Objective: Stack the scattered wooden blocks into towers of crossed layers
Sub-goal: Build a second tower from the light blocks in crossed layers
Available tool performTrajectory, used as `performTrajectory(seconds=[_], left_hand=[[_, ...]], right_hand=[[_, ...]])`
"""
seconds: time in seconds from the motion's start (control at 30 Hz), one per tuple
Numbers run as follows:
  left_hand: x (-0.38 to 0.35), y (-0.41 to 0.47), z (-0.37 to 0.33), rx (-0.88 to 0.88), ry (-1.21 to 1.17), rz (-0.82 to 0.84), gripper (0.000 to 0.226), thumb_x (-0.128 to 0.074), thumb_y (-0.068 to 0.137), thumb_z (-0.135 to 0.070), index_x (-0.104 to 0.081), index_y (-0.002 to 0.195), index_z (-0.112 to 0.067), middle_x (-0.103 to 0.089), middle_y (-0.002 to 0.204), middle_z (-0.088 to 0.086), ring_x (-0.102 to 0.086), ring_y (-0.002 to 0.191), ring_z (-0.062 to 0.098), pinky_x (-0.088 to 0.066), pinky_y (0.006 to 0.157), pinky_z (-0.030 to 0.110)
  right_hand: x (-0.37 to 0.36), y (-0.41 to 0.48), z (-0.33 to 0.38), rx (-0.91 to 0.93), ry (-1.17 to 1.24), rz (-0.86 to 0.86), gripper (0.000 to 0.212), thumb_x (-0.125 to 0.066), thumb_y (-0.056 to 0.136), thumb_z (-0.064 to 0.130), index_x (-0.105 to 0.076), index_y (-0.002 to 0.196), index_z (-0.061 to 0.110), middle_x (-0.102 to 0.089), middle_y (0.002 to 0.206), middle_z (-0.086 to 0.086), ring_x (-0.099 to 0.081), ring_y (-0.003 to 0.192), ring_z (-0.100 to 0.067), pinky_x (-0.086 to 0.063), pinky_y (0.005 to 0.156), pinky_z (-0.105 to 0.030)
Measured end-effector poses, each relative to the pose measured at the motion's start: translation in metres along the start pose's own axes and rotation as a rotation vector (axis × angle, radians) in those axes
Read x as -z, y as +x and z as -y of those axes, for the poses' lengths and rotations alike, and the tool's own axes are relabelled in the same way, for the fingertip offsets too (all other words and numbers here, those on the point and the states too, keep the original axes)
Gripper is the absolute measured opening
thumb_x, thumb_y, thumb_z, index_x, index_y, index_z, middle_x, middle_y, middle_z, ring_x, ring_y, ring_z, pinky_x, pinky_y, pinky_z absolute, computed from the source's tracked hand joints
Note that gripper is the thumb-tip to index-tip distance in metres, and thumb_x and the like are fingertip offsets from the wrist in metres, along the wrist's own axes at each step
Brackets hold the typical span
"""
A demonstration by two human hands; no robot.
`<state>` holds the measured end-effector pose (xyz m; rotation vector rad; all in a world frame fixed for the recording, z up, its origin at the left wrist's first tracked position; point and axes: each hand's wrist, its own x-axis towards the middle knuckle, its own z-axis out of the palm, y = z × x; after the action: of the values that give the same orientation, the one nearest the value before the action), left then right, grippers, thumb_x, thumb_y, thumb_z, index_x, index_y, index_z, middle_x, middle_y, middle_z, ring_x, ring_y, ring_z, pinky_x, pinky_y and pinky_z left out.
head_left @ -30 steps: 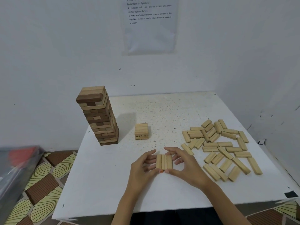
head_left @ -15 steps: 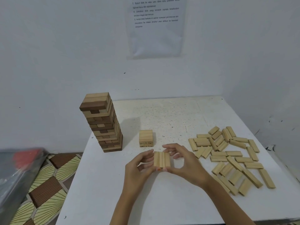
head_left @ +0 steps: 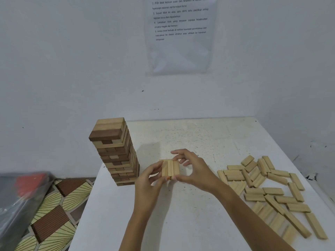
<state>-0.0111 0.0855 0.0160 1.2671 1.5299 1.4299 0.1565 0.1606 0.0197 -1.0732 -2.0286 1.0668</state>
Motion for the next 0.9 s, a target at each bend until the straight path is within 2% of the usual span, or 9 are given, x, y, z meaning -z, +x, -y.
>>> performTrajectory(seconds=[0.17,0.3,0.57,0.73,0.9], left_hand=[[-0.001,0.013,0.002,0.000,0.020,-0.012,0.043,-0.064,0.087,0.007,-0.061,0.117,-0.024,-0.066,0.116,-0.008,-0.062,0.105,0.000,-0.050,0.084,0.014],[-0.002,0.018,0.005,0.029,0.052,-0.022,0.031,-0.054,0.096,-0.006,-0.060,0.123,-0.021,-0.064,0.118,-0.012,-0.058,0.107,-0.007,-0.048,0.084,0.010],[-0.005,0.020,0.008,0.067,0.063,-0.042,0.030,-0.046,0.101,-0.011,-0.060,0.127,-0.017,-0.062,0.116,-0.016,-0.054,0.105,-0.016,-0.043,0.079,0.003],[-0.006,0.019,0.010,0.076,0.056,-0.043,0.030,-0.046,0.101,-0.012,-0.060,0.127,-0.018,-0.063,0.117,-0.016,-0.054,0.107,-0.013,-0.043,0.081,0.003],[-0.007,0.018,0.010,0.098,0.037,-0.048,0.029,-0.044,0.102,-0.017,-0.060,0.127,-0.019,-0.063,0.118,-0.013,-0.056,0.114,-0.002,-0.045,0.089,0.008]], right_hand=[[-0.005,0.019,-0.004,-0.010,-0.007,0.011,0.067,-0.084,0.072,0.023,-0.050,0.128,0.036,-0.059,0.113,0.018,-0.048,0.107,-0.002,-0.037,0.088,-0.010],[-0.008,0.025,-0.010,-0.034,-0.009,0.025,0.068,-0.084,0.071,0.023,-0.050,0.128,0.037,-0.059,0.115,0.016,-0.047,0.109,-0.001,-0.034,0.087,-0.005],[-0.012,0.027,-0.015,-0.044,-0.016,0.035,0.067,-0.085,0.071,0.026,-0.051,0.127,0.038,-0.058,0.115,0.019,-0.046,0.109,0.002,-0.033,0.087,-0.005],[-0.012,0.026,-0.017,-0.053,-0.024,0.036,0.066,-0.084,0.071,0.026,-0.051,0.127,0.038,-0.058,0.115,0.020,-0.046,0.109,0.003,-0.034,0.088,-0.007],[-0.013,0.026,-0.017,-0.061,-0.032,0.030,0.065,-0.084,0.072,0.028,-0.051,0.127,0.040,-0.058,0.115,0.022,-0.046,0.108,0.003,-0.035,0.088,-0.009]])
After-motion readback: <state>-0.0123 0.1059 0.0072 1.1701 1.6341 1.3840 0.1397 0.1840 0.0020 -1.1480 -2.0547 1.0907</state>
